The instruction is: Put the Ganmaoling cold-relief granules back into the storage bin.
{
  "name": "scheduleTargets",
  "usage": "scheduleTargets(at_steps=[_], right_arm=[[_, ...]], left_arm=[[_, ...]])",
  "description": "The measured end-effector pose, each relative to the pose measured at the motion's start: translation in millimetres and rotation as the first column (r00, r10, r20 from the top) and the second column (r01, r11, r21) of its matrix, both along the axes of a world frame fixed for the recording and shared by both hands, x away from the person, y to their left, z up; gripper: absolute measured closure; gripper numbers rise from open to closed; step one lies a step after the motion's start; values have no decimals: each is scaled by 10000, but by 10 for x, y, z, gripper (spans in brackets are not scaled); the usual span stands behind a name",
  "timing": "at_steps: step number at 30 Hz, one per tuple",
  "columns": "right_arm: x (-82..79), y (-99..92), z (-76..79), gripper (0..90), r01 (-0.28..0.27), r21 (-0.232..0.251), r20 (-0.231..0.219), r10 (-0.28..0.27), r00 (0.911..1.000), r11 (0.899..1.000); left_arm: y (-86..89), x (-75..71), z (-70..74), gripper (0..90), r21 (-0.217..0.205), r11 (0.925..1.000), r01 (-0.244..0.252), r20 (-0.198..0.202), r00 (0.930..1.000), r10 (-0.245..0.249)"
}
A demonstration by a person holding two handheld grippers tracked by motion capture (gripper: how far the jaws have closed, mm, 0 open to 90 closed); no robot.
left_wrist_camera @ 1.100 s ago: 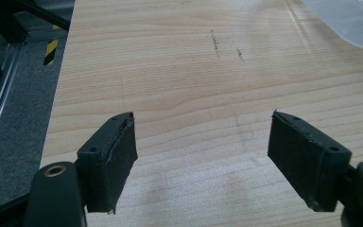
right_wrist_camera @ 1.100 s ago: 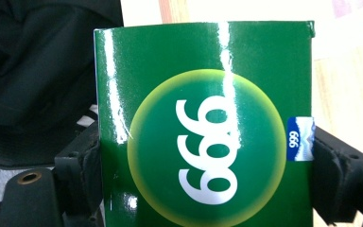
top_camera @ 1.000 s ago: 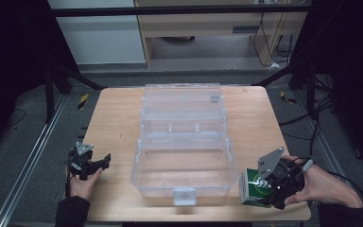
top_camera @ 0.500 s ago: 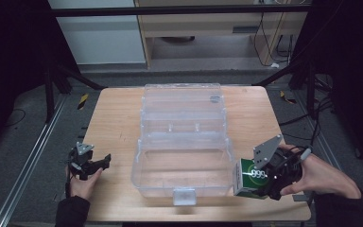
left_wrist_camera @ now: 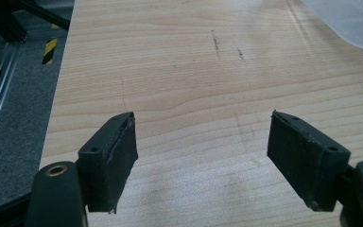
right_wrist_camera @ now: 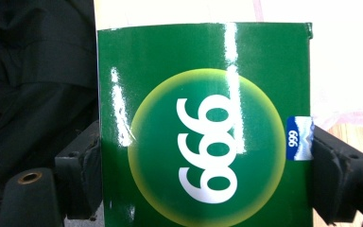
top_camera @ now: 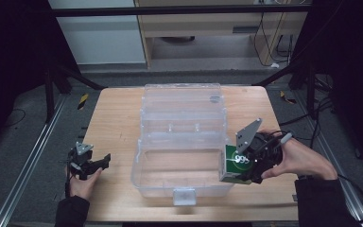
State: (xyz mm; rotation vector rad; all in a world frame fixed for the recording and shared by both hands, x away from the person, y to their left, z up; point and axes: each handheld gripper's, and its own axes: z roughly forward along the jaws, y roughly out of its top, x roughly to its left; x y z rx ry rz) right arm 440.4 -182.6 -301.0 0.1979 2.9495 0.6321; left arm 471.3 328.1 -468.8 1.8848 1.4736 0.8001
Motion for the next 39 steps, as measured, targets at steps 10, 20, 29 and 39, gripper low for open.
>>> scheduleTargets(at_steps=[10,20,29,39], right_arm=[[133,182,14,162,-315,-333,159,320,9994,9990],[221,339,-51,161,-445,-430,150,451,9989,9981],[254,447,-155,161,-524,-618,144,534,9985,9967],[272,491,-279,162,-676,-871,-19,676,9977,9939]], left_arm=[[7,8,0,241,31,10000,23,13,10000,-23],[9,10,-2,241,22,10000,39,3,10000,-39],[8,10,-2,242,45,10000,61,10,10000,-61],[7,10,-2,242,45,10000,70,11,10000,-70]])
